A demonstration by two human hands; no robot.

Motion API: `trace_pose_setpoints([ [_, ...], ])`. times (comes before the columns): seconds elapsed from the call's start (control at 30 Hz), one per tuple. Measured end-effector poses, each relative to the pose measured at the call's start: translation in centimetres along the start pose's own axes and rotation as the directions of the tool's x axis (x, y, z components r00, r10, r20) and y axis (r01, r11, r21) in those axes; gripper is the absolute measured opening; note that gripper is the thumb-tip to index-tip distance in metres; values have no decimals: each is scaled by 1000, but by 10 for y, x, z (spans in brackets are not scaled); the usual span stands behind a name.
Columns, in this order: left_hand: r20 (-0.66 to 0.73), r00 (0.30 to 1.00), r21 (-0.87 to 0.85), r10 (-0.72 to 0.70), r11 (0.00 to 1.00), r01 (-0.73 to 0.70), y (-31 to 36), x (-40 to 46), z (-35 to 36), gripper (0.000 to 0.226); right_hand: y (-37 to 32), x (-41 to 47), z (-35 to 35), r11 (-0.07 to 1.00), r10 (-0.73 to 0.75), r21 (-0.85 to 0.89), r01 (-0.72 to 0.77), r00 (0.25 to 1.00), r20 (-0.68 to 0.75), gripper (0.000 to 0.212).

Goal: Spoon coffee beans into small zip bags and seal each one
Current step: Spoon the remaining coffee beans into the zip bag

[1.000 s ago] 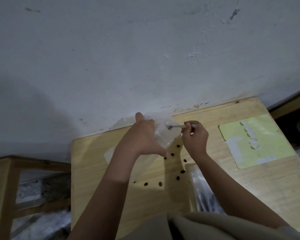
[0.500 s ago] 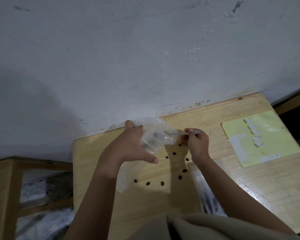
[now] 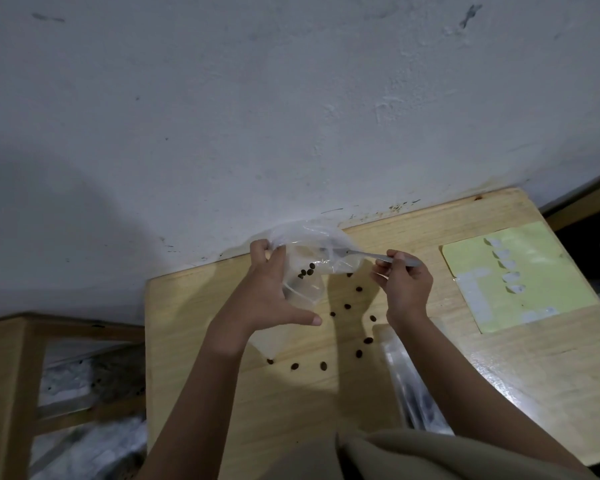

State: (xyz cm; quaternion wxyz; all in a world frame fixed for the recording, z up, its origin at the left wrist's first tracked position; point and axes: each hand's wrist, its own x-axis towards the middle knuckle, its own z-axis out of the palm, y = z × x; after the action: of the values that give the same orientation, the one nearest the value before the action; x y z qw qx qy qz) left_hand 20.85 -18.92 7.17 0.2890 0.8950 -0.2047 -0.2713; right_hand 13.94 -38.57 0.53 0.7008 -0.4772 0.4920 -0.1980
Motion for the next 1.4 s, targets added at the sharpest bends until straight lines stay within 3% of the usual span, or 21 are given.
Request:
trace_pose_setpoints([
  [0.13, -47, 998, -123, 46, 991, -51, -9, 0, 16, 113, -3, 3, -3, 995, -84, -52, 86, 996, 38, 18],
  [0.33, -119, 993, -139, 10, 990, -27, -14, 5, 31, 117, -6, 4, -5, 971, -192, -123, 206, 974, 119, 17],
  [0.67, -141, 987, -95, -80, 993, 68, -7, 16, 17, 108, -13, 13, -16, 973, -184, -104, 205, 965, 187, 22],
  [0.9, -72, 990, -66, -125, 991, 120, -16, 19, 9, 119, -20, 20, -27, 981, -145, -89, 171, 959, 243, 26],
  [1.07, -64, 992, 3, -111, 994, 111, -21, 17, 15, 121, -24, 22, -31, 981, -157, -79, 176, 966, 206, 26],
  [1.4, -107, 991, 41, -86, 995, 91, -16, 13, 21, 115, -45, -1, -25, 950, -279, -55, 308, 914, 294, 23],
])
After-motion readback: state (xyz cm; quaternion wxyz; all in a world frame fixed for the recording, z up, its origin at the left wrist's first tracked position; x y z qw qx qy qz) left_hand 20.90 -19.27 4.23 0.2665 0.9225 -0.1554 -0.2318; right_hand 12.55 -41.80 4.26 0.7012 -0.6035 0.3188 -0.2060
